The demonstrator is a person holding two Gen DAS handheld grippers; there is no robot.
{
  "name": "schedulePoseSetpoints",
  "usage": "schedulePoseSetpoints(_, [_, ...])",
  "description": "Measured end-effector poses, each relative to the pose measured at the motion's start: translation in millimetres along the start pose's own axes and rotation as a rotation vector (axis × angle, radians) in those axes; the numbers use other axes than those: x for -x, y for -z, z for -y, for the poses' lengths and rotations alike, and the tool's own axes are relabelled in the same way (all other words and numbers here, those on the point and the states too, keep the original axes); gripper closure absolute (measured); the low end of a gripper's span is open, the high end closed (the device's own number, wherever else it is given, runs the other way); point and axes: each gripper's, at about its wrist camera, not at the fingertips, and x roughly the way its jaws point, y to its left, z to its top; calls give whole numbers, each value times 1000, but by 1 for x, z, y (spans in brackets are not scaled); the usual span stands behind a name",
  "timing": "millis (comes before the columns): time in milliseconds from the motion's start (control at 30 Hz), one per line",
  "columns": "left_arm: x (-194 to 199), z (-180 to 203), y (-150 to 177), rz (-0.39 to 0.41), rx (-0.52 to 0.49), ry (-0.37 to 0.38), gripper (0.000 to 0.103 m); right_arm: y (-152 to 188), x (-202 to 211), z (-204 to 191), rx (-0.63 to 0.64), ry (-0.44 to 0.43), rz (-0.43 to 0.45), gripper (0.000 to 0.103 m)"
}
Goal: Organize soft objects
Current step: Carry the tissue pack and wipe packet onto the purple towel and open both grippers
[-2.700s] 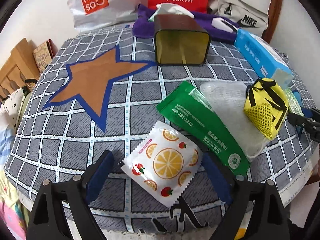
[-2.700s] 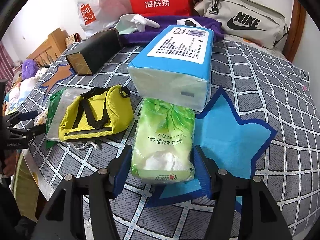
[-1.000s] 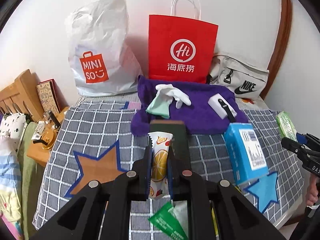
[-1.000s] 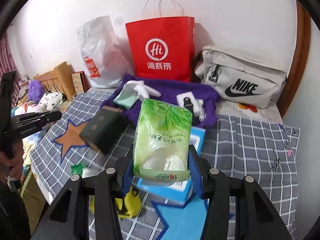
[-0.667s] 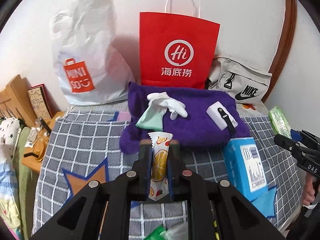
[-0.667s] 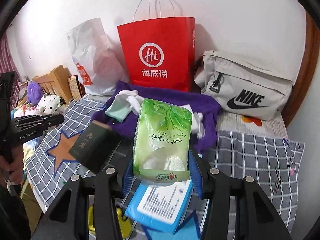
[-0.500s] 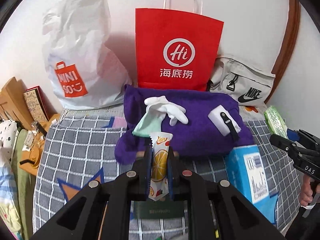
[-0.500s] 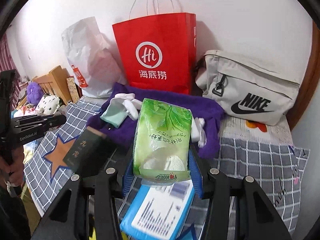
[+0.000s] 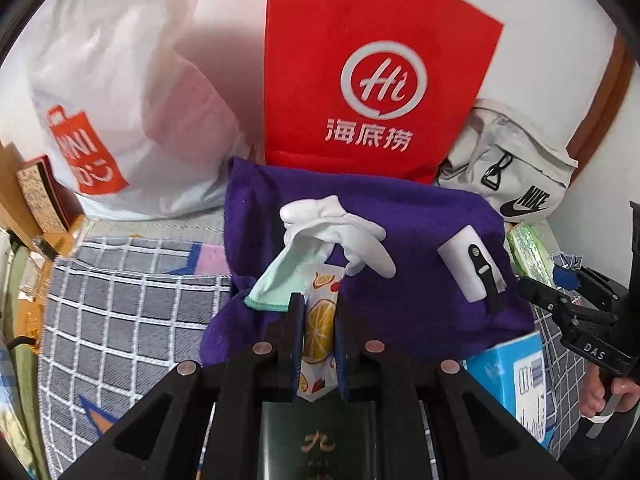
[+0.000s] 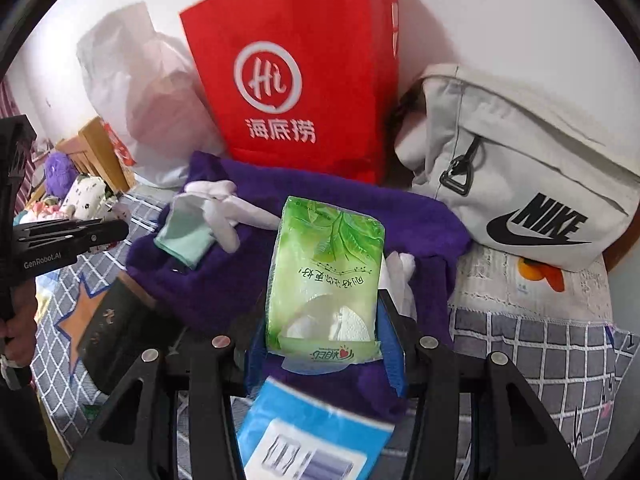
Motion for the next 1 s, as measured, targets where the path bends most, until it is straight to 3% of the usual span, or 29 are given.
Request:
schedulePoseSetpoints(600, [-65,-5,-18,-120,15,40,87,-22,-66,17,-19,35,-86,54])
schedulePoseSetpoints(767, [-75,-2,-21,-133,11,33,84,-22,-71,15,3,54,-91,46])
schedulePoseSetpoints(867, [-81,-1,-24,-140,17,29,70,-23,-72,16,-2,57,-89,33])
schedulePoseSetpoints(933, [-80,-1,-26,-129,25,36,51,-23,-71,17,-2,50,-84,27])
schedulePoseSetpoints(1000, [-77,-1,-27,-112,32,37,41,-24,-69,16,-2,60,-83,21])
